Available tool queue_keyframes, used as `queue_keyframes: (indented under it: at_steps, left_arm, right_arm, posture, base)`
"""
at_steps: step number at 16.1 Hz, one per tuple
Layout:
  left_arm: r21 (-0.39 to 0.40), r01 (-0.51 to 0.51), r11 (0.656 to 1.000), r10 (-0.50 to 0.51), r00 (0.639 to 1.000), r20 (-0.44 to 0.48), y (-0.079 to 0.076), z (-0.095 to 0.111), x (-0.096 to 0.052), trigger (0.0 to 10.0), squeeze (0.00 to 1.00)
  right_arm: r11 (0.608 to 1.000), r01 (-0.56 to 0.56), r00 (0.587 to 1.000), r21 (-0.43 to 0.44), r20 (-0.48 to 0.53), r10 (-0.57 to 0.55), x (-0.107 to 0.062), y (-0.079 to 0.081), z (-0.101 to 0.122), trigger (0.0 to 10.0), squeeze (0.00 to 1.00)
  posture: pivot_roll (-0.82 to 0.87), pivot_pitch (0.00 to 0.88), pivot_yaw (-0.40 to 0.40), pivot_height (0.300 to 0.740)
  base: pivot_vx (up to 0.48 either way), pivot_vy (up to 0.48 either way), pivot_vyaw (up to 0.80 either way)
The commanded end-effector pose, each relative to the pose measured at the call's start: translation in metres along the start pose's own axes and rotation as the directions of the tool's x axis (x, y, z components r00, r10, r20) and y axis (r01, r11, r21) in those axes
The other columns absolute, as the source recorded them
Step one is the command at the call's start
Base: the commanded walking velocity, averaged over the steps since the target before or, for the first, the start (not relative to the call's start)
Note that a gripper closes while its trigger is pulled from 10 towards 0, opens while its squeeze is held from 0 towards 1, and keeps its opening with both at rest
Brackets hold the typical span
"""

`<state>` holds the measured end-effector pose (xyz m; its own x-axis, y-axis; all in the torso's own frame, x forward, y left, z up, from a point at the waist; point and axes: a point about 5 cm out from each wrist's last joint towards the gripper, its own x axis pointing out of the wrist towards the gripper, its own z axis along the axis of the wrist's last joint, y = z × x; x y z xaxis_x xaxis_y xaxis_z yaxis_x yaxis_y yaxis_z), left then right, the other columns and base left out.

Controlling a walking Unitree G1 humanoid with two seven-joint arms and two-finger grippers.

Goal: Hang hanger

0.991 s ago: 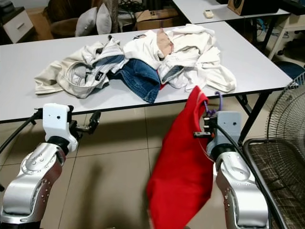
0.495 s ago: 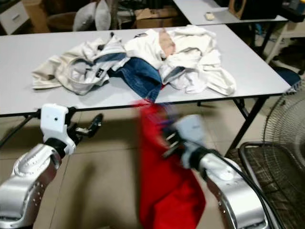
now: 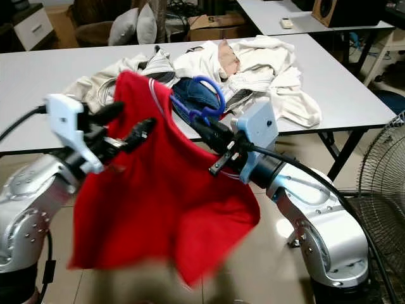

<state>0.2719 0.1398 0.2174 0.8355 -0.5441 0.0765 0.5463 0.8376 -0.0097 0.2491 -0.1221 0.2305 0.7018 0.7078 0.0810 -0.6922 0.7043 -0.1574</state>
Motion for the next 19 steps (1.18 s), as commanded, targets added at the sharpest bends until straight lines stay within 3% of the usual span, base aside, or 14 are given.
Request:
queue_keyframes:
  at_steps: [1, 2, 3, 5, 10, 13, 16, 17, 18, 19]
  left_arm:
    - [0.025, -0.052, 0.998, 0.053, 0.998, -0.041, 0.003, -0.004, 0.004, 10.0, 0.76]
    - [0.013, -0.087, 0.996, 0.088, 0.995, -0.041, 0.004, -0.004, 0.006, 10.0, 0.06]
    - [-0.023, -0.095, 0.995, 0.095, 0.995, -0.023, 0.003, -0.002, 0.006, 10.0, 0.00]
    - [-0.211, -0.084, 0.974, 0.099, 0.993, 0.061, -0.001, 0.007, 0.005, 10.0, 0.00]
    - [-0.473, 0.044, 0.880, 0.048, 0.982, 0.181, -0.009, 0.010, 0.000, 10.0, 0.00]
    - [-0.404, 0.104, 0.909, -0.054, 0.990, 0.133, -0.029, 0.006, 0.010, 10.0, 0.00]
    - [-0.292, 0.011, 0.956, -0.003, 1.000, 0.029, -0.027, -0.006, 0.020, 10.0, 0.00]
    - [-0.299, 0.000, 0.954, 0.013, 0.999, 0.043, -0.027, -0.005, 0.022, 9.0, 0.00]
    - [-0.333, 0.040, 0.942, -0.011, 0.996, 0.088, -0.031, 0.000, 0.024, 7.1, 0.00]
    - [-0.336, 0.048, 0.941, -0.018, 0.996, 0.092, -0.033, 0.001, 0.026, 6.1, 0.00]
  right_arm:
    - [0.999, 0.032, 0.999, -0.026, 0.045, -0.031, 0.005, -0.002, 0.009, 10.0, 0.00]
    - [0.999, 0.038, 0.998, -0.019, 0.051, -0.037, 0.007, -0.002, 0.010, 10.0, 0.00]
    - [0.999, 0.040, 0.998, -0.016, 0.053, -0.039, 0.008, -0.002, 0.011, 10.0, 0.00]
    - [0.998, 0.068, 0.997, -0.017, 0.047, -0.067, 0.011, -0.004, 0.010, 10.0, 0.00]
    - [0.993, 0.102, 0.995, -0.052, 0.018, -0.101, 0.017, -0.009, 0.003, 10.0, 0.00]
    - [0.994, 0.093, 0.996, -0.064, 0.020, -0.092, 0.022, -0.007, 0.002, 10.0, 0.00]
    - [0.993, 0.091, 0.996, -0.069, 0.022, -0.090, 0.024, -0.005, 0.002, 10.0, 0.00]
    - [0.993, 0.093, 0.996, -0.070, 0.025, -0.091, 0.025, -0.004, 0.002, 10.0, 0.00]
    - [0.993, 0.094, 0.995, -0.070, 0.029, -0.093, 0.026, -0.002, 0.001, 10.0, 0.00]
    - [0.993, 0.096, 0.995, -0.071, 0.025, -0.094, 0.027, -0.001, -0.001, 10.0, 0.00]
  posture:
    - [-0.13, 0.000, 0.109, 0.740]
    - [-0.13, 0.000, 0.107, 0.740]
    - [-0.12, 0.000, 0.106, 0.740]
    - [-0.13, 0.000, 0.102, 0.740]
    - [-0.14, 0.000, 0.092, 0.740]
    - [-0.14, 0.000, 0.093, 0.740]
    - [-0.14, 0.000, 0.104, 0.740]
    - [-0.14, 0.000, 0.108, 0.740]
    - [-0.14, 0.000, 0.111, 0.740]
    - [-0.14, 0.000, 0.112, 0.740]
  base:
    - [0.000, 0.000, 0.00]
    - [0.000, 0.000, 0.00]
    - [0.000, 0.000, 0.00]
    - [0.000, 0.000, 0.00]
    - [0.000, 0.000, 0.00]
    - [0.000, 0.000, 0.00]
    - [0.000, 0.000, 0.00]
    - [0.000, 0.000, 0.00]
    - [0.000, 0.000, 0.00]
    - [0.000, 0.000, 0.00]
